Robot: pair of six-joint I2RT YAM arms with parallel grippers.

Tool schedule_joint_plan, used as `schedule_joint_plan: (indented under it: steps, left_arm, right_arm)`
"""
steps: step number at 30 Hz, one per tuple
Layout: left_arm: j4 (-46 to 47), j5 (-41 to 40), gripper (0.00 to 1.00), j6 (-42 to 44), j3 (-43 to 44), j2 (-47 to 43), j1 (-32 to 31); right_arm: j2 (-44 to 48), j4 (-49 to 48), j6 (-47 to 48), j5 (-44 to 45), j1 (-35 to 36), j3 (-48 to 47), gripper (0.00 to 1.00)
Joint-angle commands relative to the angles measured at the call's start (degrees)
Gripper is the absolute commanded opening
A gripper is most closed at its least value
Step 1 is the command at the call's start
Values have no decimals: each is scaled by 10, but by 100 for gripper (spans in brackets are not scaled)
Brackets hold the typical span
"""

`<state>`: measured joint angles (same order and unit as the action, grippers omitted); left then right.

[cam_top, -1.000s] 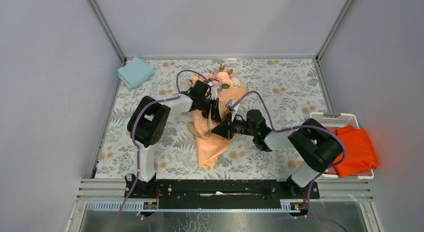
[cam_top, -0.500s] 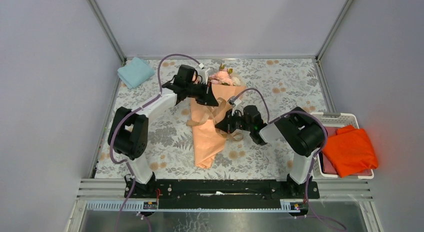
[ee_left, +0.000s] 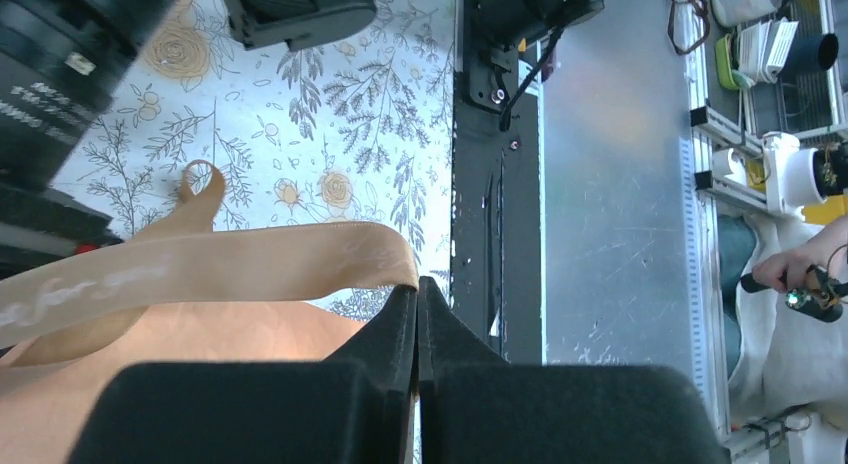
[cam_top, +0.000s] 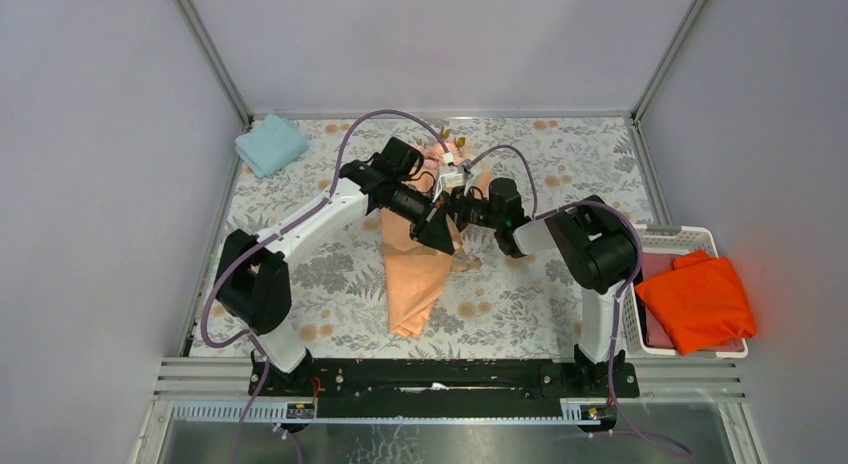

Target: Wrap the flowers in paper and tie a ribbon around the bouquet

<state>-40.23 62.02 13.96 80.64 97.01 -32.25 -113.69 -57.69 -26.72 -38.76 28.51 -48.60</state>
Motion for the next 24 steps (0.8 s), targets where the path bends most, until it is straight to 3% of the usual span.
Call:
schedule_joint_plan:
  steps: [1, 6, 11, 16, 24]
  left_arm:
    - [-29, -13, 0, 60, 18, -3, -1]
    - [178, -189, 0, -31, -36, 26, 12]
    - [206, -176, 0, -62, -2, 94, 57]
    - [237, -183, 0, -36, -42, 95, 56]
    - [281, -224, 0, -46, -67, 123, 54]
  right_arm:
    - [-13, -9, -12, -32, 1, -41, 0]
    - [-15, 4, -11, -41, 1, -49, 0]
    - [-5, 19, -14, -46, 0, -37, 2]
    - [18, 97, -19, -32, -13, -61, 33]
    - [89, 392, 26, 16, -49, -138, 51]
